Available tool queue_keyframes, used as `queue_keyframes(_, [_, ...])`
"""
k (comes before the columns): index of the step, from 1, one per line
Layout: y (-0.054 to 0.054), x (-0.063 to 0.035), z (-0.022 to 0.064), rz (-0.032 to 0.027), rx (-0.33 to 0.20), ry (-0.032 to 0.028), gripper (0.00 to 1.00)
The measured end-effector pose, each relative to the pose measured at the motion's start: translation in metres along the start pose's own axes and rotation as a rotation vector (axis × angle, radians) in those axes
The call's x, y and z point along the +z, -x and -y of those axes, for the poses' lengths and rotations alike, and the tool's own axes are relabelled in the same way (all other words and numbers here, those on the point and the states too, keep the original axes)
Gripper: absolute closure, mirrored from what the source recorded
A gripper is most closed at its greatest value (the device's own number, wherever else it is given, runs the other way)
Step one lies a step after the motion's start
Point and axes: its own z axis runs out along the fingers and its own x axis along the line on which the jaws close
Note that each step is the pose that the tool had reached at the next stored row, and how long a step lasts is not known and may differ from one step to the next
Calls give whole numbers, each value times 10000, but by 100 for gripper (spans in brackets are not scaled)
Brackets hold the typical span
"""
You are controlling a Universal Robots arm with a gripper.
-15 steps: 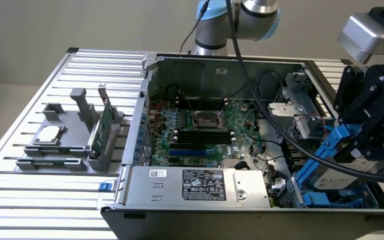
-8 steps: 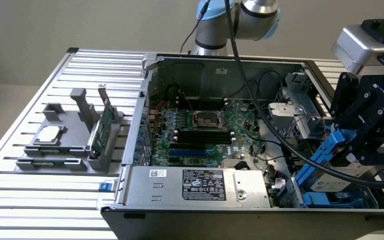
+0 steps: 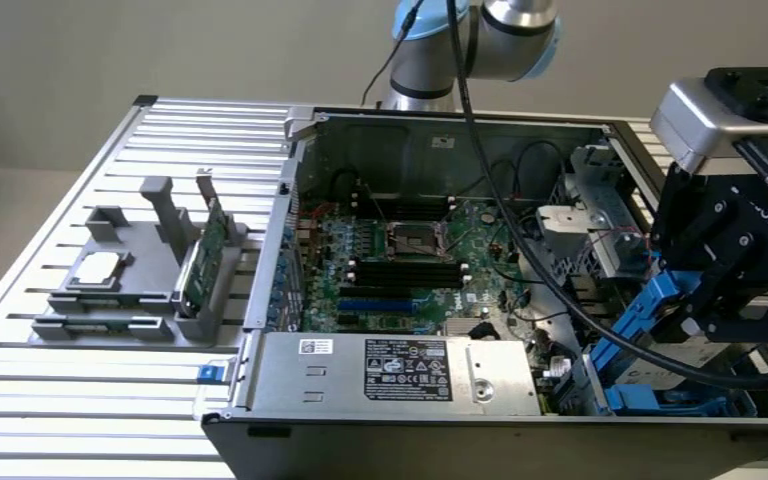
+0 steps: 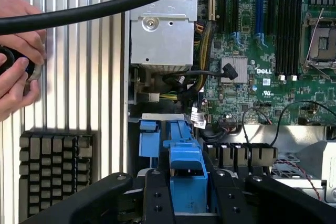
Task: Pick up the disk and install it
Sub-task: 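Insert the disk into the insertion slot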
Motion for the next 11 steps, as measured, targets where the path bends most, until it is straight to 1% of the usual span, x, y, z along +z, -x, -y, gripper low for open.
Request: queue_keyframes(11, [-2,170,4,0,1,-4,67])
